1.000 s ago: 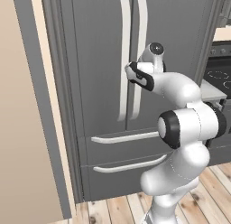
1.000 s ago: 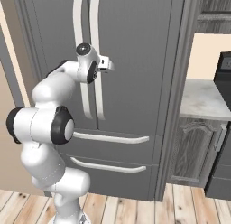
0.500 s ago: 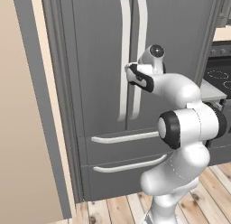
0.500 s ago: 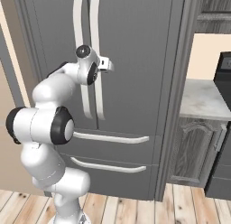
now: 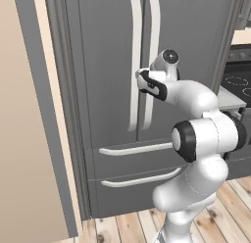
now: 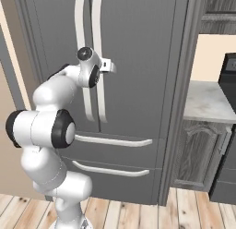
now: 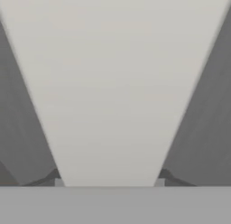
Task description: There is a bowl on the dining counter. Grab a lemon wedge from the fridge and place it in the bowl. Then get the liquor bottle and glass cup from the cabinet and place them next to the bowl.
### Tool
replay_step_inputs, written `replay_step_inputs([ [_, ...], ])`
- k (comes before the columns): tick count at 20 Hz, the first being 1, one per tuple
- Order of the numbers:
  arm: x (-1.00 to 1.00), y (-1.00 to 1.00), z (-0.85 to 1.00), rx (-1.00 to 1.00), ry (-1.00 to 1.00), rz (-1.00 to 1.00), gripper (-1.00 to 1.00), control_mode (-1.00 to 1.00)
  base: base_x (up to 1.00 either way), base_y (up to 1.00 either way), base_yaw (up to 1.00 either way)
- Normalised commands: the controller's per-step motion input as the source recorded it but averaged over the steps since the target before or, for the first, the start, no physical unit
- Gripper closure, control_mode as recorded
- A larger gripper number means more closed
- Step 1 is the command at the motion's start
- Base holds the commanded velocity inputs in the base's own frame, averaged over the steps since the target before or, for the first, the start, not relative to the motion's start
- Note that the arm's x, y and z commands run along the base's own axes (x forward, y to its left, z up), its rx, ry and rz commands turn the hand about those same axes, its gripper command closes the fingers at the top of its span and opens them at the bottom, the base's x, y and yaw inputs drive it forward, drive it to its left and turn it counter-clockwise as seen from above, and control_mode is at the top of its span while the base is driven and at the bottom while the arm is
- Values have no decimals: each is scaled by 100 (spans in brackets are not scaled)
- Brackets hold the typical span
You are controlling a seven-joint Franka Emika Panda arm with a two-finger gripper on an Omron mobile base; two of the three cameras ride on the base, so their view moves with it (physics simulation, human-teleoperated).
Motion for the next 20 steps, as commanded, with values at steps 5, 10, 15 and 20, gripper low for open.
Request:
replay_step_inputs([
  [5, -81, -16, 0, -2, -21, -1, 100, -100, 0, 0, 0],
  [10, -100, -39, 15, -2, -24, -1, 100, -100, 0, 0, 0],
  [15, -100, -50, 36, 0, -13, -2, 100, -100, 0, 0, 0],
  [20, -96, -57, 50, 0, -2, 0, 100, -100, 0, 0, 0],
])
